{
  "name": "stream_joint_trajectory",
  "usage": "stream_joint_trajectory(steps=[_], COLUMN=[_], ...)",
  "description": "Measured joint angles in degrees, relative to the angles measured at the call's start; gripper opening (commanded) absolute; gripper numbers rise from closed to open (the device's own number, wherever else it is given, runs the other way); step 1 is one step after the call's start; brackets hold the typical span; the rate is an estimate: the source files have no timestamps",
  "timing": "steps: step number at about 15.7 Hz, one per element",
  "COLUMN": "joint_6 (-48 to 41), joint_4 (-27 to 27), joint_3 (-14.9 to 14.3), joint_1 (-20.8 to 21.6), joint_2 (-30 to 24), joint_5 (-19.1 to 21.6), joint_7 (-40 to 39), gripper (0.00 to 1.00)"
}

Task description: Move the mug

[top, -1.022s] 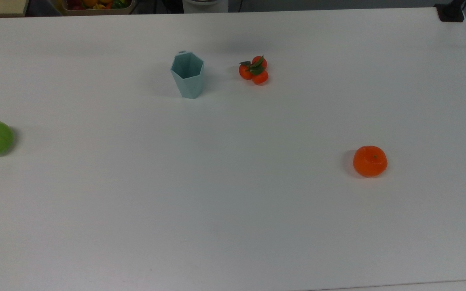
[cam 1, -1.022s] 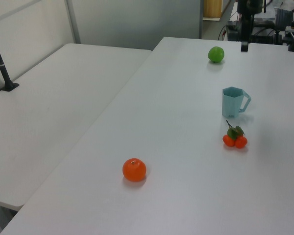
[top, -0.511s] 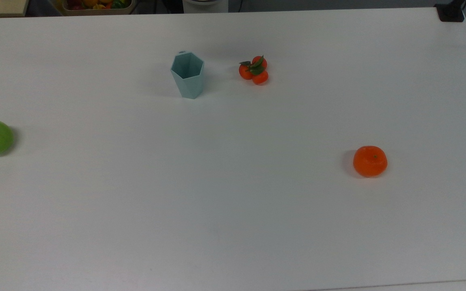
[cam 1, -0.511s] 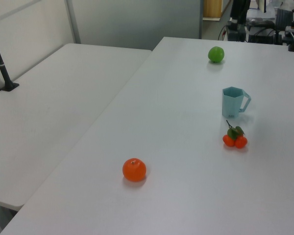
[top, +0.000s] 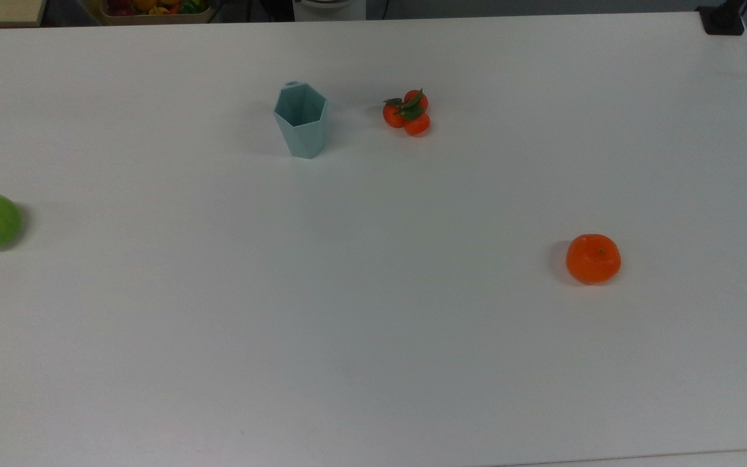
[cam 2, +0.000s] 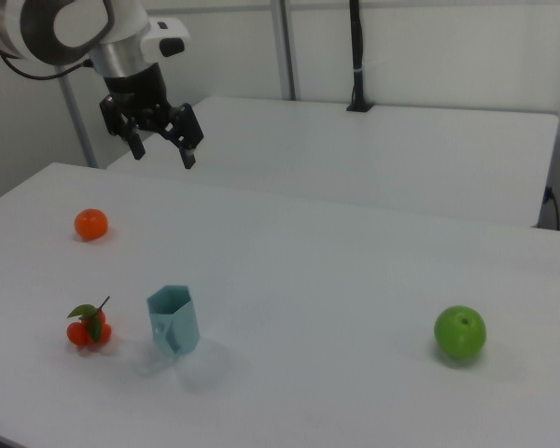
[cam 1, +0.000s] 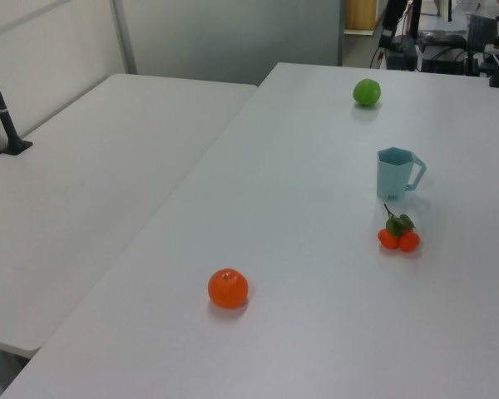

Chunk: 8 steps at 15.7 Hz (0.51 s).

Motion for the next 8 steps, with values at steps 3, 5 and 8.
stream_joint_trajectory(steps=[3, 5, 8], joint_6=[0.0, 0.0, 0.0], joint_4=[0.1, 0.1, 0.1], joint_3=[-1.3, -1.4, -1.4], joint_1=[0.0, 0.0, 0.2], joint_2=[0.1, 0.1, 0.1], joint_5=[0.1, 0.1, 0.1], joint_7=[-2.9, -2.9, -2.9], gripper=[1.00, 1.00, 1.00])
